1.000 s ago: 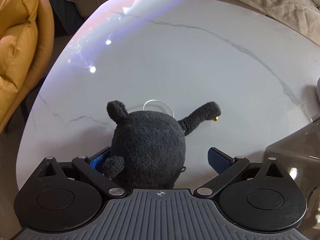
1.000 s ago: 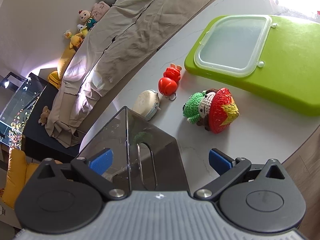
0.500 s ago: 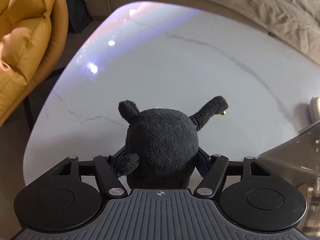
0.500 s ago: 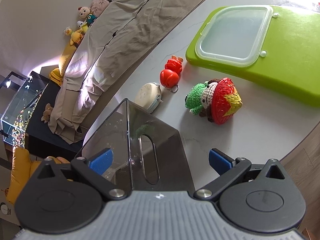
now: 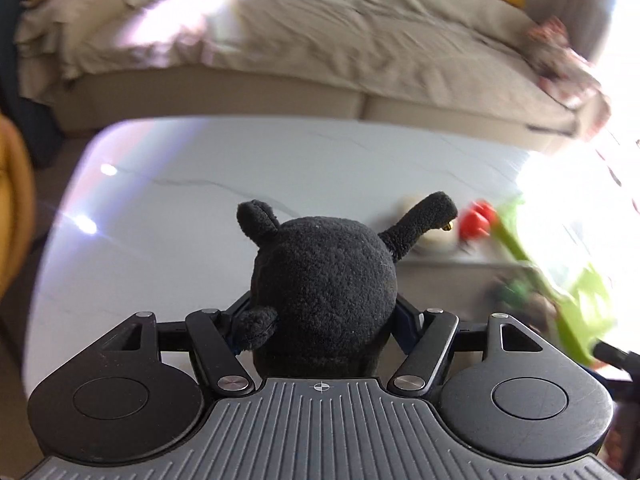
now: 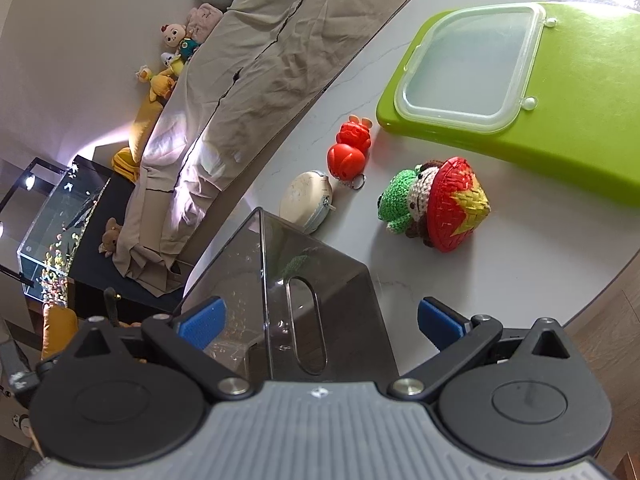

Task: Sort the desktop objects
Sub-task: 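Lift the black cat and lower it into the clear box with the left tool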

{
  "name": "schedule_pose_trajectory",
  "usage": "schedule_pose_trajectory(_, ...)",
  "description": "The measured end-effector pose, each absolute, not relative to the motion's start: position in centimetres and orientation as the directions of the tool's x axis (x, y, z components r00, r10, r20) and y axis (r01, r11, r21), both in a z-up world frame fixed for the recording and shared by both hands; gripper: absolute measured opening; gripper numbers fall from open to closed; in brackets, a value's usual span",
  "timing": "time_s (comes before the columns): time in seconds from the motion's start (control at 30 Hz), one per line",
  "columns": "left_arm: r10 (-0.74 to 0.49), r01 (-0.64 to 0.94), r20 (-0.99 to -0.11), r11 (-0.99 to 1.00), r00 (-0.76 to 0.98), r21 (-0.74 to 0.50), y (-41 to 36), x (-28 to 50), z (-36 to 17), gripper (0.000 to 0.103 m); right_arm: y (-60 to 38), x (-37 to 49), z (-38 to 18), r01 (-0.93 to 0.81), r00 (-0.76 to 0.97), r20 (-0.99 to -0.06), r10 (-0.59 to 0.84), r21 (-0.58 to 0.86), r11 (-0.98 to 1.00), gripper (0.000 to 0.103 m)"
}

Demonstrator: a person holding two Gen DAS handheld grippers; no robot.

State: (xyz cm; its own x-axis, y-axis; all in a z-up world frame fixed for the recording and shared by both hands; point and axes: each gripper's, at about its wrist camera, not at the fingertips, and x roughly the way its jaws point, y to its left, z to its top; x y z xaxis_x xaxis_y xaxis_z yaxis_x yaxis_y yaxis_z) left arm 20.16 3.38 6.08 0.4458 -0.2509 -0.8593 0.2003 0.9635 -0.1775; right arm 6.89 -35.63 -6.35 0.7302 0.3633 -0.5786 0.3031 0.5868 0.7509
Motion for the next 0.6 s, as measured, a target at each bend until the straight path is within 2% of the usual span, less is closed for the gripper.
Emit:
schedule_pose_trajectory(0.13, -0.294, 0.278, -0.912, 0.936, 0.284, -0.216, -1.9, 21.1, 3.3, 0.073, -37.2, 6.0, -6.3, 0.297, 0.751, -0.558, 0.353, 0.763, 0.574, 0.103)
schedule_pose_trajectory(0.3, -0.2, 0.321, -0.965, 0.937, 0.17, -0.138, -8.0, 21.5, -1.7, 0.073, -39.3, 5.2, -5.8, 0.286, 0.77, -0.553, 0.318, 0.745, 0.602, 0.103)
schedule_pose_trajectory(0.6, -0.024, 0.395, -0.99, 0.918, 0.139, 0.033, -14.6, 22.2, -8.3, 0.074, -41.5, 5.2, -6.0, 0.272, 0.762, -0.565, 0.316, 0.722, 0.636, 0.103)
